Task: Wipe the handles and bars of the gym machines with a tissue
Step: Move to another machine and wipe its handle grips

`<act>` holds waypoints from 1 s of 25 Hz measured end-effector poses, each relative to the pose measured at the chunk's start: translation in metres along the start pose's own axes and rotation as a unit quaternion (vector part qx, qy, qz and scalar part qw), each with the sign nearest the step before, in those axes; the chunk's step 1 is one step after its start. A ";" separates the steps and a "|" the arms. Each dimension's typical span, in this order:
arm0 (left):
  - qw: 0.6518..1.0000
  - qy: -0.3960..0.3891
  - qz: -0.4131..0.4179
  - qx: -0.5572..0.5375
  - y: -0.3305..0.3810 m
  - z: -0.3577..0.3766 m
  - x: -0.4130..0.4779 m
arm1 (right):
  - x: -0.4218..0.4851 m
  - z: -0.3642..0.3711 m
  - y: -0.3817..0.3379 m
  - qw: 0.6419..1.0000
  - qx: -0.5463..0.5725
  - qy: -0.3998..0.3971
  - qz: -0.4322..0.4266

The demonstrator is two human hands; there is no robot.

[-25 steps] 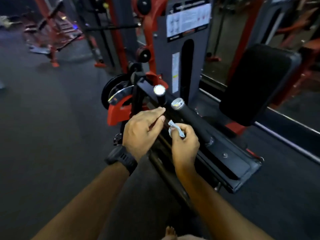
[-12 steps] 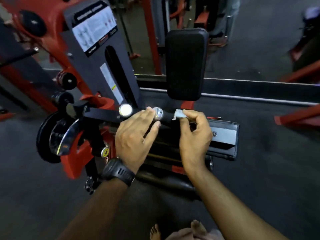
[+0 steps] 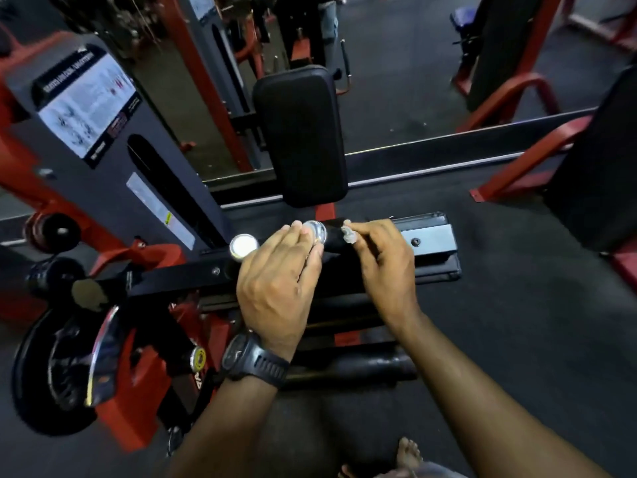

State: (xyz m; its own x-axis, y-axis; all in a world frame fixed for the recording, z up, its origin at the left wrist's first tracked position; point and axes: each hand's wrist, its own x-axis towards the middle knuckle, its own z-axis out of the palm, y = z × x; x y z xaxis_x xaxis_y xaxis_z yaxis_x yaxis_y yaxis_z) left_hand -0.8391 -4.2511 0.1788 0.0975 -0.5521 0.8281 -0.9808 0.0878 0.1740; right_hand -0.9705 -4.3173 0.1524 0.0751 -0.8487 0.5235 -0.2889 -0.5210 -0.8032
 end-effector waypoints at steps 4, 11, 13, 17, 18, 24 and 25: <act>1.000 -0.016 -0.016 -0.002 0.002 0.000 -0.001 | -0.006 0.004 -0.005 0.999 0.033 0.030 0.000; 1.000 -0.005 -0.006 -0.003 0.000 0.002 0.000 | -0.003 0.009 -0.009 0.994 0.098 0.034 0.023; 1.000 -0.006 -0.011 -0.010 0.002 0.001 -0.002 | 0.000 0.006 -0.007 0.997 0.071 0.030 0.011; 1.000 0.003 -0.002 -0.017 -0.004 0.004 -0.001 | 0.005 0.012 -0.020 0.995 0.090 0.030 0.002; 1.000 0.000 0.003 -0.019 -0.005 0.003 -0.002 | 0.005 0.014 -0.024 0.996 0.089 0.025 -0.019; 0.999 -0.011 0.026 -0.020 -0.009 0.001 0.001 | 0.009 0.013 -0.012 0.998 0.038 0.029 0.033; 0.999 -0.013 0.026 -0.018 -0.009 0.001 0.001 | 0.007 0.013 -0.015 0.999 0.032 0.026 0.021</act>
State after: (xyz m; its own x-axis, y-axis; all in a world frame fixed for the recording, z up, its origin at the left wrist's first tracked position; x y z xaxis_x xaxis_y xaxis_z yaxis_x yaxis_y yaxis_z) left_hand -0.8300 -4.2529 0.1773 0.0419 -0.5675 0.8223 -0.9775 0.1469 0.1512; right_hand -0.9533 -4.3165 0.1642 0.0136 -0.8648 0.5020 -0.2281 -0.4915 -0.8405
